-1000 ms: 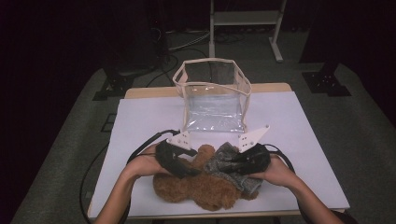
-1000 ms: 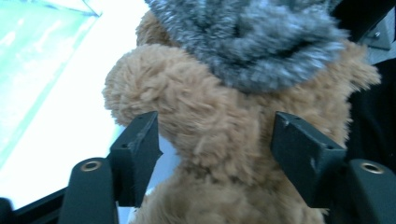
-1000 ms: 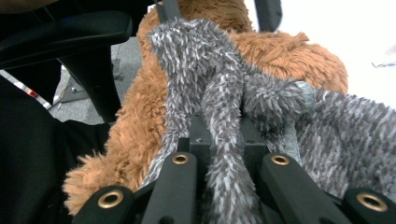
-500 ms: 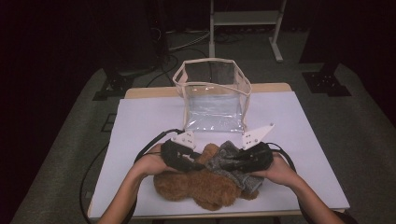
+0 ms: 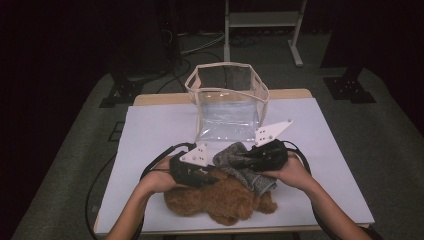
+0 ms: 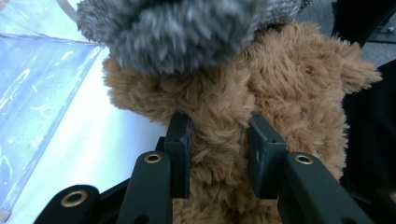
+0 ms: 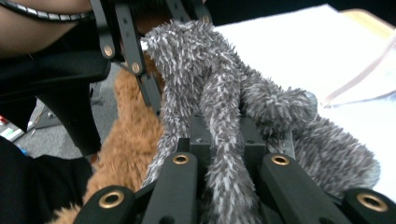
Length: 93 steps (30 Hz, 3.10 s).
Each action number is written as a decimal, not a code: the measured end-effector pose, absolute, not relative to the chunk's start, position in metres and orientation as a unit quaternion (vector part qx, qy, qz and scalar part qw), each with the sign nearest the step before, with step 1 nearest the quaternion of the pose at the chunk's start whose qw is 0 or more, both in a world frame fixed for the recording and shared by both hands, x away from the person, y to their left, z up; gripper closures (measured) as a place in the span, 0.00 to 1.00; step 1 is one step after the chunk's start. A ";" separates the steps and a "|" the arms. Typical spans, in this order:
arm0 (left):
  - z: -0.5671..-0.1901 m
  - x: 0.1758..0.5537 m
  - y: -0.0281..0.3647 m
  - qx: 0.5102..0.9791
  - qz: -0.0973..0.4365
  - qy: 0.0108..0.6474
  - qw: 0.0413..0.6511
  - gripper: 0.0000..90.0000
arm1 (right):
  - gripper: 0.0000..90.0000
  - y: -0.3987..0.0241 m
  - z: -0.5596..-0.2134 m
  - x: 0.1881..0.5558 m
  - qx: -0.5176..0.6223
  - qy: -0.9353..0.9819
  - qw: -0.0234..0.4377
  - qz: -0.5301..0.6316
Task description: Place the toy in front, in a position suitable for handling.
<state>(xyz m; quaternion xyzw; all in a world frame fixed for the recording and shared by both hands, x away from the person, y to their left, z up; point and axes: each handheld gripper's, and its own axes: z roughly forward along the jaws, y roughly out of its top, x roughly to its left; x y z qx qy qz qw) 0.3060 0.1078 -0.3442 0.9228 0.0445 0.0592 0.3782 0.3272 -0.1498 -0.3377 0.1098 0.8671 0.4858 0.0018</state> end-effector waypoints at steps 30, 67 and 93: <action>-0.348 0.288 0.108 0.928 0.059 0.011 0.369 0.41 | 0.89 -0.192 -0.376 0.333 0.172 0.878 -0.023 0.445; -0.374 0.296 0.064 0.942 0.113 0.019 0.316 0.07 | 0.89 -0.213 -0.372 0.325 0.179 0.860 -0.029 0.477; -0.336 0.311 0.048 0.931 0.099 0.021 0.352 0.56 | 0.88 -0.236 -0.342 0.328 0.185 0.837 -0.009 0.514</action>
